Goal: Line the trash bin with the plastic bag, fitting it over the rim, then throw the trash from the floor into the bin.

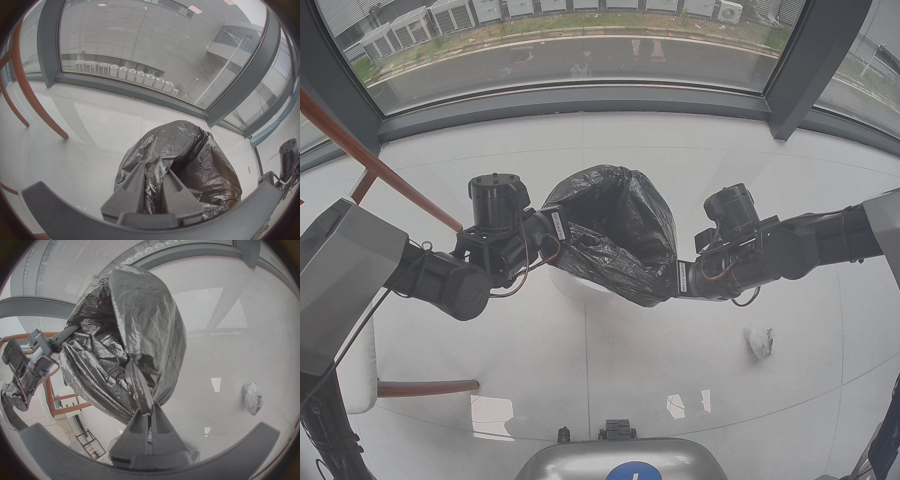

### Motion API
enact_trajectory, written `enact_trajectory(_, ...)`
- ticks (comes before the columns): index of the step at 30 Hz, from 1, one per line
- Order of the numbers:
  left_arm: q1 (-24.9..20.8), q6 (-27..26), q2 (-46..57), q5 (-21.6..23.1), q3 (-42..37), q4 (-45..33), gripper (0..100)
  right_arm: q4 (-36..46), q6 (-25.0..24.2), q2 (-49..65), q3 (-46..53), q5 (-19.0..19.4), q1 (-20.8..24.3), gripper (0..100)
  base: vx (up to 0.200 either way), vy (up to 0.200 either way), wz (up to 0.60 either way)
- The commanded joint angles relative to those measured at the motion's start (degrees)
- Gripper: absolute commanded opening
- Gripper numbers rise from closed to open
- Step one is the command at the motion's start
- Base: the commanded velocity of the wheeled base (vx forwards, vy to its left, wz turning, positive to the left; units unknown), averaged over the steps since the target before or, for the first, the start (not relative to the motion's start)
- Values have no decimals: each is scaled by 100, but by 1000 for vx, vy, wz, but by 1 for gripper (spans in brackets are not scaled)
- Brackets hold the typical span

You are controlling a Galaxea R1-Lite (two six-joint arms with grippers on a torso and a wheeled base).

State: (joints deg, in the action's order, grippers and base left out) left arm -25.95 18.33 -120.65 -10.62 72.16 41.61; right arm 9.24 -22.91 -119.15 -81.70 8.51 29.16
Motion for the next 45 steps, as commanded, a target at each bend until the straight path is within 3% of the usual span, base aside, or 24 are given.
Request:
enact_trajectory(1, 20, 3, -213, -37, 167, -30, 0, -1, -3, 6, 5, 2, 90, 0, 0, 0, 0)
enact_trajectory(15, 38, 522, -178, -116, 800, -698, 0, -10, -3, -170, 216, 19, 345, 0, 0, 0, 0)
enact_trajectory(20, 38, 654, -2, -107, 782, -847, 0, -511, -38, -381, 216, -42, 230, 0, 0, 0, 0)
enact_trajectory(31, 38, 768, 279, -63, 475, -847, 0, -572, -3, -381, 111, -60, -350, 0, 0, 0, 0)
enact_trajectory(45, -6, 768, 270, -54, 308, -838, 0, -581, -56, -275, -250, -60, -464, 0, 0, 0, 0)
